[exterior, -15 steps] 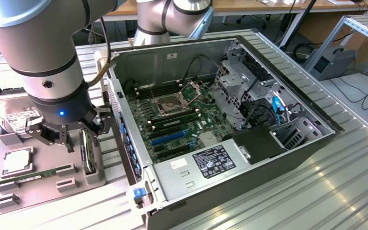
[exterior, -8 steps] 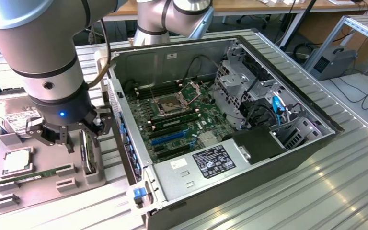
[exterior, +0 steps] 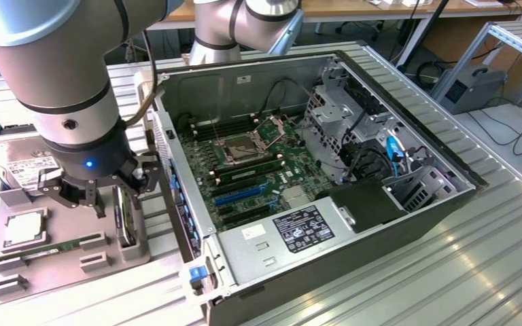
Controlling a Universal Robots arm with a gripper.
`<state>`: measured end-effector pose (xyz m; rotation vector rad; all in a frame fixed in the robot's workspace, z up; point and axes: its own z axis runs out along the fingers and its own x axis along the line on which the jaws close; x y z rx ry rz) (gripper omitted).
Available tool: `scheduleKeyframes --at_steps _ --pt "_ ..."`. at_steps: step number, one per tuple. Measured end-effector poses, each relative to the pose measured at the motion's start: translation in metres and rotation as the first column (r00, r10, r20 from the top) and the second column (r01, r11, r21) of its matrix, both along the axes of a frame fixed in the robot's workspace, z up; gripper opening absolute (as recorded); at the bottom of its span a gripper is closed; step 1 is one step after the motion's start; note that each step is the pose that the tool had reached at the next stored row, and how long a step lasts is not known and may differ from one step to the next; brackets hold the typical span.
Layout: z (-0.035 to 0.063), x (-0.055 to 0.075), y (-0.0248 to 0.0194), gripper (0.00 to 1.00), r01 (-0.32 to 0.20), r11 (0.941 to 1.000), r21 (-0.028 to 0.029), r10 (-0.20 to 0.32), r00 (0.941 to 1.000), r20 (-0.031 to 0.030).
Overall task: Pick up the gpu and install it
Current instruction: 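Pick up the gpu and move the gpu toward the slot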
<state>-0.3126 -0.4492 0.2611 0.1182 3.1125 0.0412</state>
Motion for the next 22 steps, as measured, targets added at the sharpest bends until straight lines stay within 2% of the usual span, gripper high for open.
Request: scheduleKeyframes --at_steps 3,6,13,18,22 --pt "-0.0008 0.000 0.0022 0.54 0.000 1.0000 0.0001 0.000 1.0000 0.0002" --pt "-0.0013 0.000 0.0070 0.54 0.000 1.0000 0.0002 0.000 1.0000 0.0002" --pt "-0.0030 -0.001 0.0143 0.54 0.000 1.0000 0.0002 0.000 1.0000 0.0002" --pt "-0.0054 -0.002 0.0172 0.54 0.000 1.0000 0.0000 0.000 1.0000 0.0000" --pt "-0.0066 -0.002 0.0222 0.54 0.000 1.0000 0.0001 0.000 1.0000 0.0002"
